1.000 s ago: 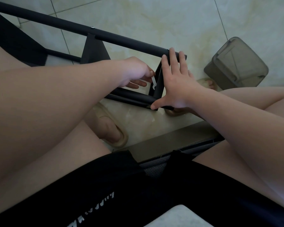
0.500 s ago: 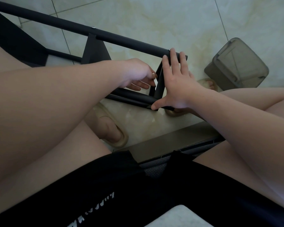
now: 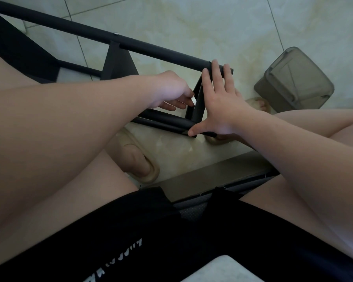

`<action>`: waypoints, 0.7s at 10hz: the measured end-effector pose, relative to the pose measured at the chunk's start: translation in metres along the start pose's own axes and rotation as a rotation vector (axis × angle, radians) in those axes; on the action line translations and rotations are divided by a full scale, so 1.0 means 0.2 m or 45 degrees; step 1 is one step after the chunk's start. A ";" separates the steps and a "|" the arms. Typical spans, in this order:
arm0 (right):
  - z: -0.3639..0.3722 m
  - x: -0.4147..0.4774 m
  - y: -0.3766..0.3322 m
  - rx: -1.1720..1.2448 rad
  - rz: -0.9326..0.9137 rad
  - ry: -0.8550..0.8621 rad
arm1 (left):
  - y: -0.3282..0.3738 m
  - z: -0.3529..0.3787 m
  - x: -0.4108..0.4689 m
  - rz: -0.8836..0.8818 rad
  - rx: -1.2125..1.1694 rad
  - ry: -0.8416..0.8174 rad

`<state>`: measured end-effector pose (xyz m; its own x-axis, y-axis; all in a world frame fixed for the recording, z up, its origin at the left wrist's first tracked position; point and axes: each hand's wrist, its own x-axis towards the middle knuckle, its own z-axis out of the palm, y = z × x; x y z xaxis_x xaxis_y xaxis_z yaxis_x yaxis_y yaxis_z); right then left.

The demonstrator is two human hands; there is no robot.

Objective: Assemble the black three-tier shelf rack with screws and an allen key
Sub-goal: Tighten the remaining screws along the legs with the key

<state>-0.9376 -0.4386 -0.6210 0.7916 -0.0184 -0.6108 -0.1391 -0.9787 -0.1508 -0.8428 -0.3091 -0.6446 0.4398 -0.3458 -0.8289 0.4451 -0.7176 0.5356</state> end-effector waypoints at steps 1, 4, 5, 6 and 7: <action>0.00 0.00 0.00 -0.003 0.001 -0.003 | 0.00 0.00 0.00 -0.010 0.023 -0.013; 0.00 0.00 0.00 -0.012 0.002 -0.002 | 0.00 0.01 0.00 -0.022 -0.021 -0.016; -0.01 0.00 0.00 -0.013 0.000 -0.002 | 0.00 0.01 0.01 -0.048 -0.036 -0.034; -0.01 0.00 0.00 -0.012 0.001 -0.003 | -0.01 0.01 0.02 -0.074 -0.057 -0.064; -0.01 0.00 0.00 -0.011 -0.004 -0.003 | -0.02 0.01 0.02 -0.106 -0.084 -0.095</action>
<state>-0.9371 -0.4383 -0.6194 0.7904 -0.0149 -0.6124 -0.1313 -0.9806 -0.1457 -0.8444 -0.3094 -0.6501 0.3413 -0.3325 -0.8792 0.5289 -0.7053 0.4720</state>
